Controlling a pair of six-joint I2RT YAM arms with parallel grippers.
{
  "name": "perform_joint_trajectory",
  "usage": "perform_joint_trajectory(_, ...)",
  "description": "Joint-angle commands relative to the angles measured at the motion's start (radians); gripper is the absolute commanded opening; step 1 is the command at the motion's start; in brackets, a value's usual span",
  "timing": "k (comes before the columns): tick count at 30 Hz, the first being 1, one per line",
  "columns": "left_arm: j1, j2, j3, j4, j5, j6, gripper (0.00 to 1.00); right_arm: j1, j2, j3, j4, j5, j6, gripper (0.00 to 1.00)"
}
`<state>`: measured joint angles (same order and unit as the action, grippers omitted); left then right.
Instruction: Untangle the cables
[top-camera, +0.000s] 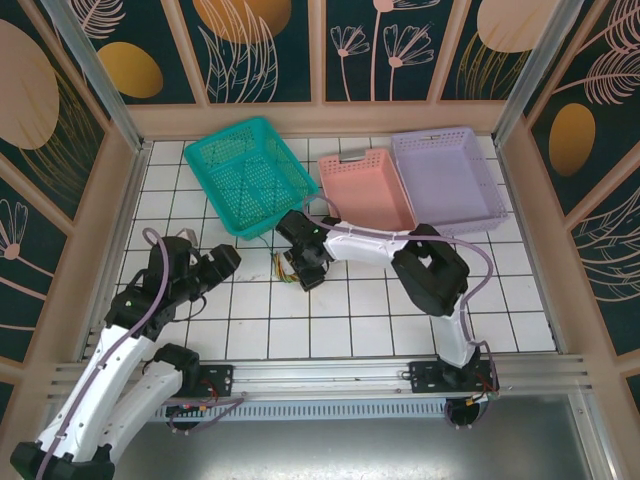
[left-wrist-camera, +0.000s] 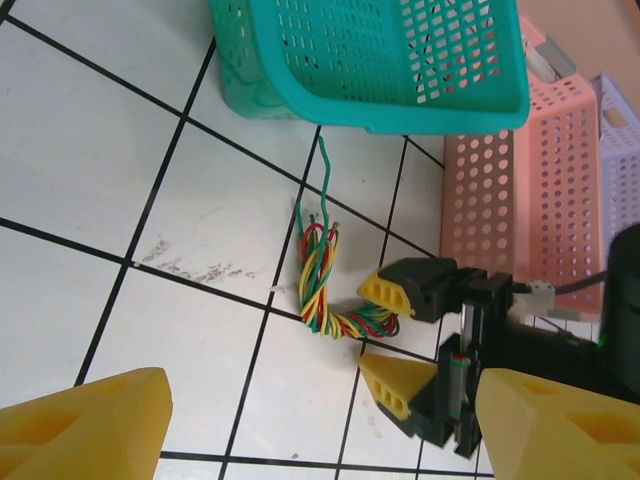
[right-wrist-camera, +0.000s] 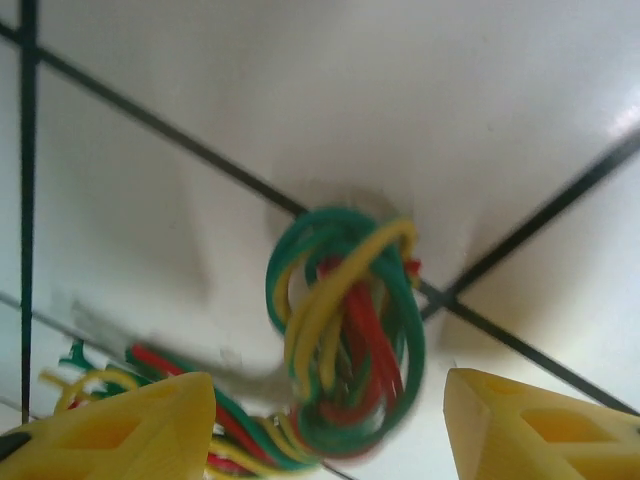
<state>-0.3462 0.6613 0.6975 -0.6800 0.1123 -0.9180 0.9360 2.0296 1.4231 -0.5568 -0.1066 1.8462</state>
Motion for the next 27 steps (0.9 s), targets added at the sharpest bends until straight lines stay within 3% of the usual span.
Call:
perform_joint_trajectory(1, 0.001, 0.025, 0.023, 0.048, 0.034, 0.029, 0.79, -0.019, 0.040, 0.042, 0.000, -0.027, 0.062, 0.59)
perform_joint_trajectory(4, 0.001, 0.049, 0.039, 0.075, 0.054, 0.036, 0.79, -0.015, 0.050, 0.050, -0.018, -0.013, 0.070, 0.39)
perform_joint_trajectory(6, 0.001, 0.058, 0.050, 0.090, 0.076, 0.035, 0.79, -0.014, 0.048, 0.039, -0.013, -0.019, 0.070, 0.17)
perform_joint_trajectory(7, 0.000, 0.063, 0.056, 0.099, 0.090, 0.032, 0.79, -0.014, 0.040, 0.034, -0.007, -0.022, 0.065, 0.00)
perform_joint_trajectory(11, 0.001, 0.083, 0.089, 0.112, 0.149, -0.055, 0.81, 0.014, -0.099, 0.010, 0.069, 0.148, -0.020, 0.00)
perform_joint_trajectory(13, 0.001, 0.101, 0.115, 0.130, 0.193, -0.141, 0.81, 0.023, -0.167, 0.069, -0.003, 0.262, -0.131, 0.00)
perform_joint_trajectory(17, 0.001, 0.155, 0.225, 0.094, 0.151, -0.248, 0.88, 0.039, -0.251, 0.123, -0.068, 0.419, -0.342, 0.00)
perform_joint_trajectory(23, 0.001, 0.254, 0.264, 0.249, 0.230, -0.525, 0.97, 0.155, -0.324, 0.089, 0.185, 0.719, -0.825, 0.00)
perform_joint_trajectory(27, 0.001, 0.301, 0.269, 0.274, 0.191, -0.581, 0.98, 0.194, -0.332, 0.120, 0.242, 0.785, -0.959, 0.00)
